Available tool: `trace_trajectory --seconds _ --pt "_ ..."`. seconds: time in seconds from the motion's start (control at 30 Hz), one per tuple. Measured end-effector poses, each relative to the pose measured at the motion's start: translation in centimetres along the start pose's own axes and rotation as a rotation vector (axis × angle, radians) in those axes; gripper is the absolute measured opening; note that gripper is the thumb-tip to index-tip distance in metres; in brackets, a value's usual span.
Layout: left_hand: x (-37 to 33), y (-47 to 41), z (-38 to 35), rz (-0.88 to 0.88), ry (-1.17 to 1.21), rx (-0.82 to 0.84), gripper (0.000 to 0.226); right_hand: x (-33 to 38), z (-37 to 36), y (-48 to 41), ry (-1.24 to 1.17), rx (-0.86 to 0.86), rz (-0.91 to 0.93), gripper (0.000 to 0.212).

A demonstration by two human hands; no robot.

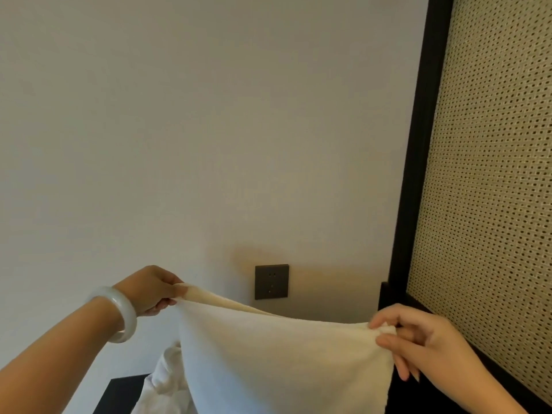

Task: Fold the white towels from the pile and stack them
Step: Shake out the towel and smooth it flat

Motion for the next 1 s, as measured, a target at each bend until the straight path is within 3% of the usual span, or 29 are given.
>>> trace_trajectory --seconds 0.4,0.63,0.83,1.0 --pt "0.3 -0.5 0.3 -0.026 -0.019 0.032 0.016 -0.6 0.2 -0.2 0.129 -0.131 -0.009 0.023" --pt "-1.9 2.9 1.8 -0.075 0.018 0.154 0.004 1.0 1.9 -0.5 0.019 -0.273 -0.004 0.018" --pt "-7.1 7.6 4.9 -0.253 0.173 0.181 0.047 5.5 5.8 -0.5 -0.015 -0.393 0.22 0.027" --pt "-5.5 5.2 1.6 -0.068 0.253 0.18 0.011 2.8 6.0 -2.4 0.015 -0.386 0.049 0.014"
Point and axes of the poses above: each hand's wrist, its own y-axis away from the middle knuckle, its own z-axis out of the back of the hand, x = y × z, the point moved 4 cm from there along -y, towards the middle knuckle, and after that the axes turned 10 degrees about z, right-handed, at the moved point
